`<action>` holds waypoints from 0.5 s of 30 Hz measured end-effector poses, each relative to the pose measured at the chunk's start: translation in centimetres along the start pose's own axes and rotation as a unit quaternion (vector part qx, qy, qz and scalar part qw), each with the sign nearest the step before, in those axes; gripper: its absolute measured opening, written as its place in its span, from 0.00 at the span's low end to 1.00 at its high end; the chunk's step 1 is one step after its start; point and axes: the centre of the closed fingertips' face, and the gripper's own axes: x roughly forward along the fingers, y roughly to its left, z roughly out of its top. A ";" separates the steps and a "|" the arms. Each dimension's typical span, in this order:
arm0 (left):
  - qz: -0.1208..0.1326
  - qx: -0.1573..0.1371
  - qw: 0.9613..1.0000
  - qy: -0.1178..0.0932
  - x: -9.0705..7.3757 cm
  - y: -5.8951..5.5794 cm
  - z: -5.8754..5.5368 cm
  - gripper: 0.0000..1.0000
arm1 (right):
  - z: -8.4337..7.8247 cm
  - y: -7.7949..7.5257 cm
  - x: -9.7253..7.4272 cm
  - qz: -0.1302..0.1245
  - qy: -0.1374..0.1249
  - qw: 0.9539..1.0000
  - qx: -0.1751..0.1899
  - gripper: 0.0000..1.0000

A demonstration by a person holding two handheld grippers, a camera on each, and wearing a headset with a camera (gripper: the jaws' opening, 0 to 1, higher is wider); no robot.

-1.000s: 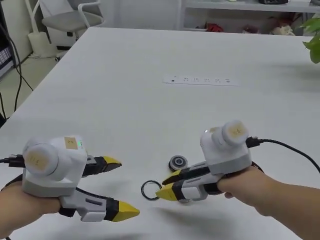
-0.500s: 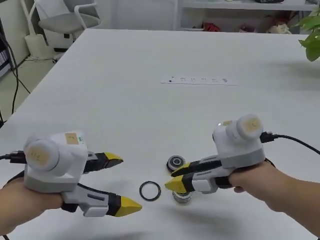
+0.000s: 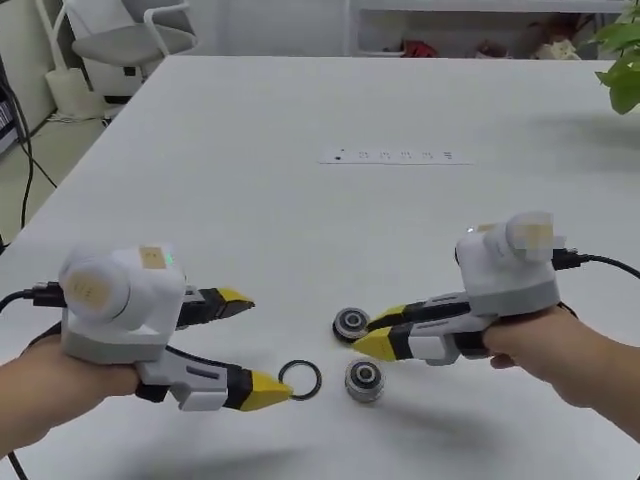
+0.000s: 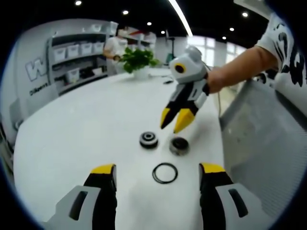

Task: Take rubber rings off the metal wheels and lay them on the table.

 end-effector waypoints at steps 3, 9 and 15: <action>0.000 0.000 1.000 -0.001 0.3 0.2 0.3 0.71 | 0.0 -0.5 -0.3 -0.006 -0.003 1.000 0.001 0.21; -0.001 0.001 1.000 -0.003 0.8 0.5 0.7 0.70 | 0.2 -1.6 -1.0 -0.018 -0.009 1.000 0.003 0.22; 0.001 -0.005 1.000 -0.007 1.5 1.2 1.1 0.68 | 0.0 -2.4 -1.2 -0.032 -0.012 0.999 0.004 0.22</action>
